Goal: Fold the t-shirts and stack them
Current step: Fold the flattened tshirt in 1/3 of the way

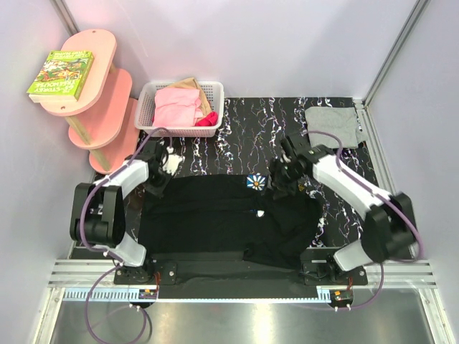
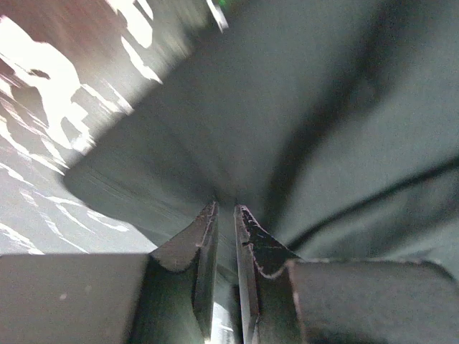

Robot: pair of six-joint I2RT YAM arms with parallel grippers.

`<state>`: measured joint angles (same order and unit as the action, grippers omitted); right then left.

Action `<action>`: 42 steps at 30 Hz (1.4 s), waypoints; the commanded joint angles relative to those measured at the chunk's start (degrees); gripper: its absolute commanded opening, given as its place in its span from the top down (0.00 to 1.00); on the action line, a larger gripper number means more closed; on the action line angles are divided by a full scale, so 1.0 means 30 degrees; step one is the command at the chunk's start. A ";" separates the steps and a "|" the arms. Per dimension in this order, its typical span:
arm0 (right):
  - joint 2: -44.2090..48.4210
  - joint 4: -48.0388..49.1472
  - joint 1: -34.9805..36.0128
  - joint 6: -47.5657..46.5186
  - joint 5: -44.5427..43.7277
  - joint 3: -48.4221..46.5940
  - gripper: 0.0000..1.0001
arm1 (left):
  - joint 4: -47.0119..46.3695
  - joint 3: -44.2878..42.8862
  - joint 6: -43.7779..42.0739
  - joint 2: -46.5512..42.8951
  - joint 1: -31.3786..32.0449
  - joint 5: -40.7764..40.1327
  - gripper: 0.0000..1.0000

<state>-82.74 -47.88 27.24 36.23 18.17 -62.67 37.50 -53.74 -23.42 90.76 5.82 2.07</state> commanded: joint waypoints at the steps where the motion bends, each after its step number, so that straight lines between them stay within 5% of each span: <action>1: -0.3205 0.1952 0.0001 -0.1176 -0.1691 -0.2601 0.44 | 0.0129 0.1825 -0.0250 -0.1512 -0.0008 -0.0248 0.81; 24: -1.0302 0.5500 -0.1904 -0.1031 -0.0698 -0.2898 0.49 | 0.2505 0.4120 -0.3416 -0.8107 -0.0096 -0.0630 0.82; 30: -0.9569 0.5530 -0.1962 -0.0856 -0.0638 -0.2458 0.49 | 0.0809 0.1011 -0.1280 -0.4626 -0.0096 0.1070 0.80; 34: -1.0327 0.5530 -0.2313 -0.0797 -0.0872 -0.2691 0.50 | 0.0538 -0.1533 -0.0865 0.0579 -0.0096 0.1391 0.82; 42: -1.2116 0.5559 -0.4742 -0.0387 -0.0495 -0.5091 0.51 | 0.1330 -0.4381 -0.1626 0.5778 -0.0067 -0.0128 0.83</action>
<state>-114.32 -35.42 17.89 35.64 22.63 -75.02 41.89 -65.39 -27.35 103.33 5.85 3.62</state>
